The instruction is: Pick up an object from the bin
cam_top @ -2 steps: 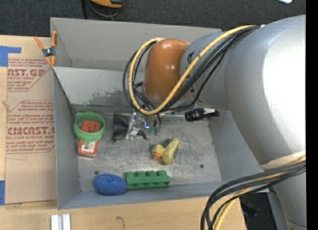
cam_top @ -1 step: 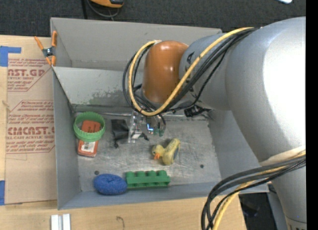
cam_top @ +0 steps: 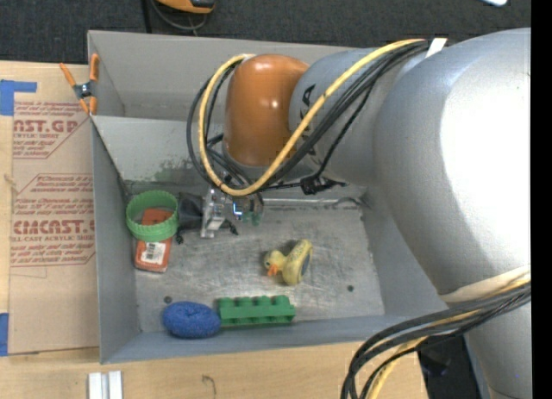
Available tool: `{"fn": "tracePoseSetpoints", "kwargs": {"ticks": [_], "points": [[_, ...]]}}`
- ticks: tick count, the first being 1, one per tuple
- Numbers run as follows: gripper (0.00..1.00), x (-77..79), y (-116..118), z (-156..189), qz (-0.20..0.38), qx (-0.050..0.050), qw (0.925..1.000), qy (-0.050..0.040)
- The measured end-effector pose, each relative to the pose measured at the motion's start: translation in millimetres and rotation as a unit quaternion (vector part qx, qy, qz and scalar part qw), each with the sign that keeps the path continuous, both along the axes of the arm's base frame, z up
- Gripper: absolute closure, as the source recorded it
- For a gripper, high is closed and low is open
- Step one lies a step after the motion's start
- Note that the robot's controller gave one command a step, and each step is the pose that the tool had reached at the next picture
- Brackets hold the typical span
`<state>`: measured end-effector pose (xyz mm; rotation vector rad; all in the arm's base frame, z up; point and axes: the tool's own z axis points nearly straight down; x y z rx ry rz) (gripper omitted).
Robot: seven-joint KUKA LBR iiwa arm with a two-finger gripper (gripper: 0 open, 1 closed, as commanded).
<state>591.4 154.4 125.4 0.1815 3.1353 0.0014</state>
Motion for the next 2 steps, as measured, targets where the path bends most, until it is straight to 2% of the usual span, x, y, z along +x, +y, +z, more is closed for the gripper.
{"fn": "tracePoseSetpoints", "kwargs": {"ticks": [1, 2], "points": [[1.0, -5.2, -4, 9, -0.002, 0.0, 1.0, 0.0021], [1.0, -2.7, -6, 77, 0.025, -0.001, 0.9997, 0.0015]]}}
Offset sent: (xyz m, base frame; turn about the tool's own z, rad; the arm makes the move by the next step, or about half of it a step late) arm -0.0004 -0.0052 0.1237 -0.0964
